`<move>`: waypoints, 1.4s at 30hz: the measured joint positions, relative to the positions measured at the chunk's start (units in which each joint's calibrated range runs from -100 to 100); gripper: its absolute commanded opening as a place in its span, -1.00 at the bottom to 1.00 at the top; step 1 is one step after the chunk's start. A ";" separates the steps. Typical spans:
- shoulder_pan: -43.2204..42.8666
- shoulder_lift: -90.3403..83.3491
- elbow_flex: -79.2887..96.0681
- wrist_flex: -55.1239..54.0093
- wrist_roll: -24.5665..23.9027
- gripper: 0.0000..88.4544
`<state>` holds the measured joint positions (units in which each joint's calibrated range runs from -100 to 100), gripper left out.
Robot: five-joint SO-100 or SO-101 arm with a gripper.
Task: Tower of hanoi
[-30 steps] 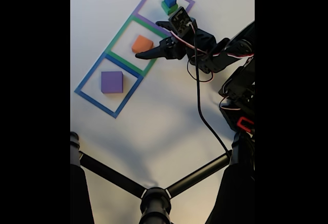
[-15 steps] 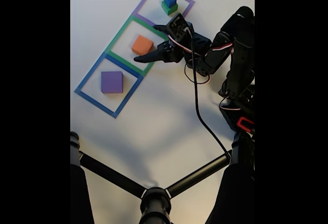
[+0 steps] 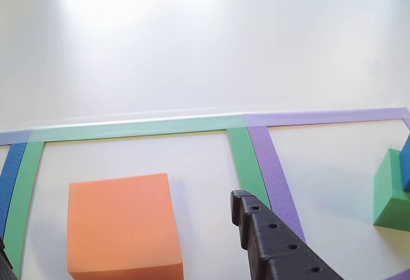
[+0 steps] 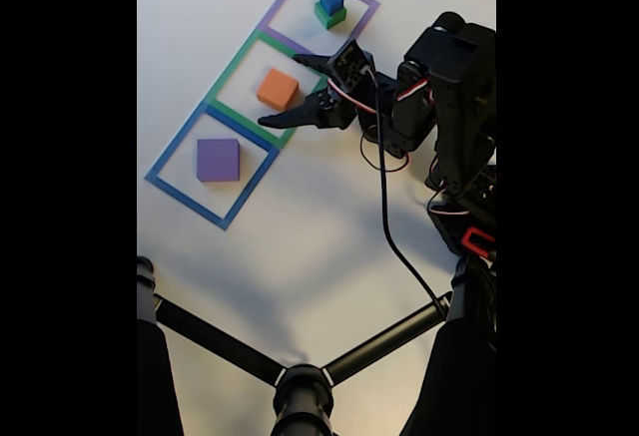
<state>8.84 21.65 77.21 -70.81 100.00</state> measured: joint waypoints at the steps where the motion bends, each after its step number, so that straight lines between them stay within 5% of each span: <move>1: -0.20 0.50 -0.09 -0.64 -0.19 -0.01; 28: -1.50 6.56 -3.18 -3.99 -0.38 -0.14; 42: -2.50 6.81 -3.18 -3.99 -0.38 -0.37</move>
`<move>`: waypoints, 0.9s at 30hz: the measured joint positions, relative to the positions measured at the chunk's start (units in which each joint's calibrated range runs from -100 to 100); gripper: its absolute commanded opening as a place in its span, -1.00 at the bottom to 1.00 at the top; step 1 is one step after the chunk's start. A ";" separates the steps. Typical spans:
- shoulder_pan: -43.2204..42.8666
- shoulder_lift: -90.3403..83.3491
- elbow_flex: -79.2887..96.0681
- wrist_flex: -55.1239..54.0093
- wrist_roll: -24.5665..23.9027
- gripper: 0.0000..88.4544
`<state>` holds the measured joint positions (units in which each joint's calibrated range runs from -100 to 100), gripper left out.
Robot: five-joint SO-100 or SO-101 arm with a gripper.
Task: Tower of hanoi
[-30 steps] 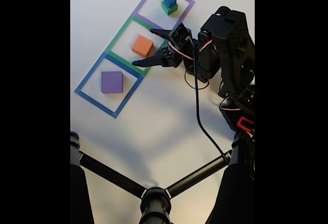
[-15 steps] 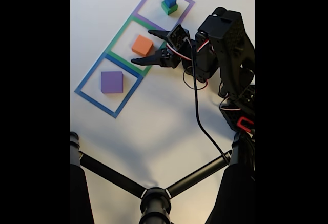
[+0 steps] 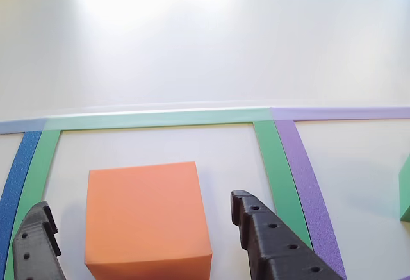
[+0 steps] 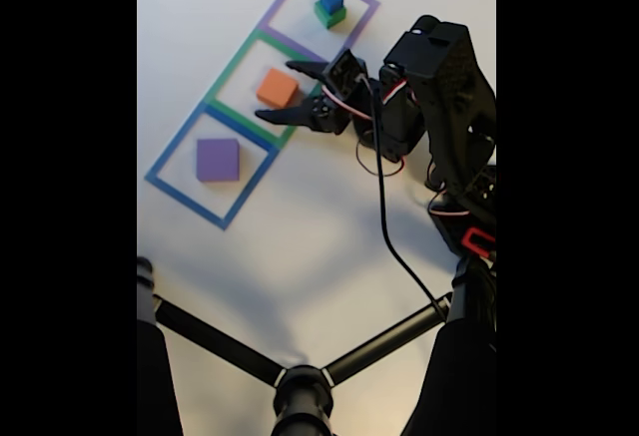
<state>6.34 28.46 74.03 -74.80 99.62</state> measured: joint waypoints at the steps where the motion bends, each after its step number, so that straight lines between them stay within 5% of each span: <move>1: 0.00 0.25 0.00 0.00 0.00 -0.39; 27: -1.00 0.59 -0.09 0.00 0.19 -0.66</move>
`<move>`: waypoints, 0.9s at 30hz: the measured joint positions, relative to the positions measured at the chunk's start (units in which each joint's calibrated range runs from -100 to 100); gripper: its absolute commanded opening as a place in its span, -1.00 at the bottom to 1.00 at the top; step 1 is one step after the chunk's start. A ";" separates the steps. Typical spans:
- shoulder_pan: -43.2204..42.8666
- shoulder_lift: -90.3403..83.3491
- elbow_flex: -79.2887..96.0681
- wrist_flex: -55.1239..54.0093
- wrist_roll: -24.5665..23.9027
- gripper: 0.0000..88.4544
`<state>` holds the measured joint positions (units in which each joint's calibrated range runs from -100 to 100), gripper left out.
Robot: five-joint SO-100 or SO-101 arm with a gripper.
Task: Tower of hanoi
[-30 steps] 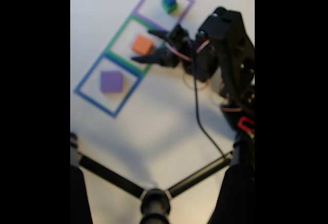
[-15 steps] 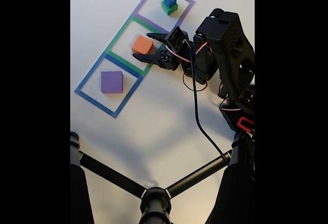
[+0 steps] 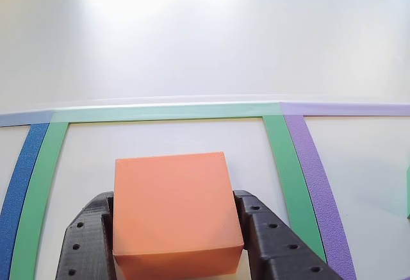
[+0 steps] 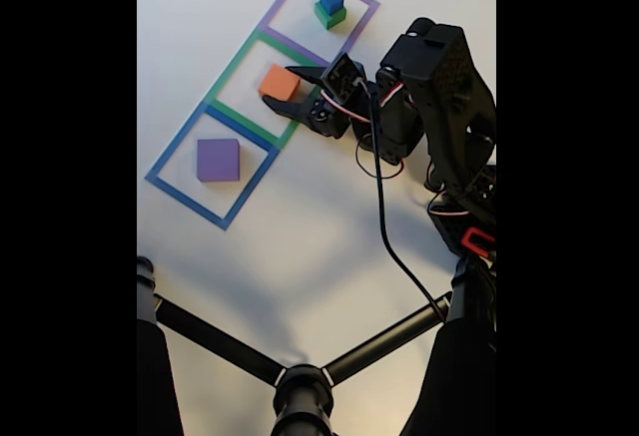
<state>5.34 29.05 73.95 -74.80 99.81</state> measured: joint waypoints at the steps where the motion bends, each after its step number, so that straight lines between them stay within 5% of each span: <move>1: 0.00 0.00 0.00 0.08 0.19 -0.68; 18: -2.30 -9.00 2.24 9.57 0.00 -0.77; 27: -4.99 -38.42 -1.98 44.74 0.19 -0.78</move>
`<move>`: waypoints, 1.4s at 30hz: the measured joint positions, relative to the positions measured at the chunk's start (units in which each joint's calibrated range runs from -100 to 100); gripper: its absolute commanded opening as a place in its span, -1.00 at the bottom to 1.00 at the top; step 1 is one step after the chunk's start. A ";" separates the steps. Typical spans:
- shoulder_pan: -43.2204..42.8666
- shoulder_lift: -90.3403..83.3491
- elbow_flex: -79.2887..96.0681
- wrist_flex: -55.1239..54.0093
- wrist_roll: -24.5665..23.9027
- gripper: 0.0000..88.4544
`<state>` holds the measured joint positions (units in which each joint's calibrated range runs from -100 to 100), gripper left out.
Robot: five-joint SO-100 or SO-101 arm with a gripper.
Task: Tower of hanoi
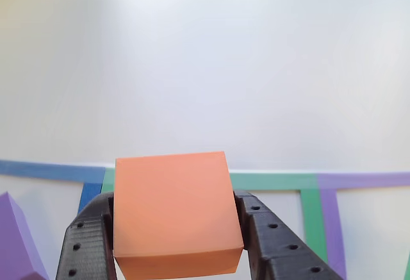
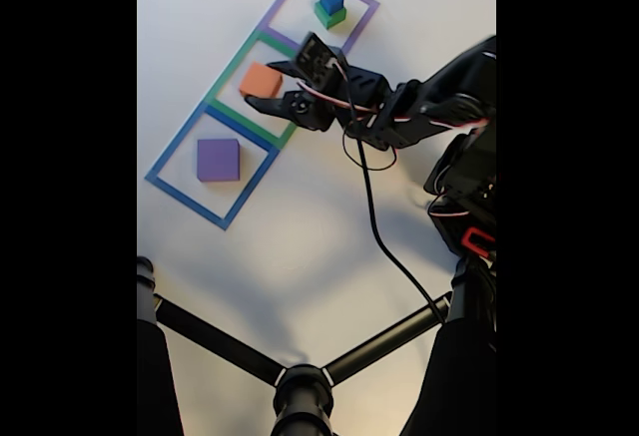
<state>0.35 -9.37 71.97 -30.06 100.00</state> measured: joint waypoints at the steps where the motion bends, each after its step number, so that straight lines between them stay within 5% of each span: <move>1: 0.00 -3.95 -2.06 6.06 0.00 -0.78; 13: 1.40 -20.93 -50.56 87.24 0.00 -0.78; 20: 1.30 -21.10 -78.42 120.10 0.00 -0.79; 35: -8.89 -27.74 -80.14 127.35 0.00 -0.78; 42: -10.08 -34.72 -53.40 107.89 0.00 -0.78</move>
<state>-9.74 -44.09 18.57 77.83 100.00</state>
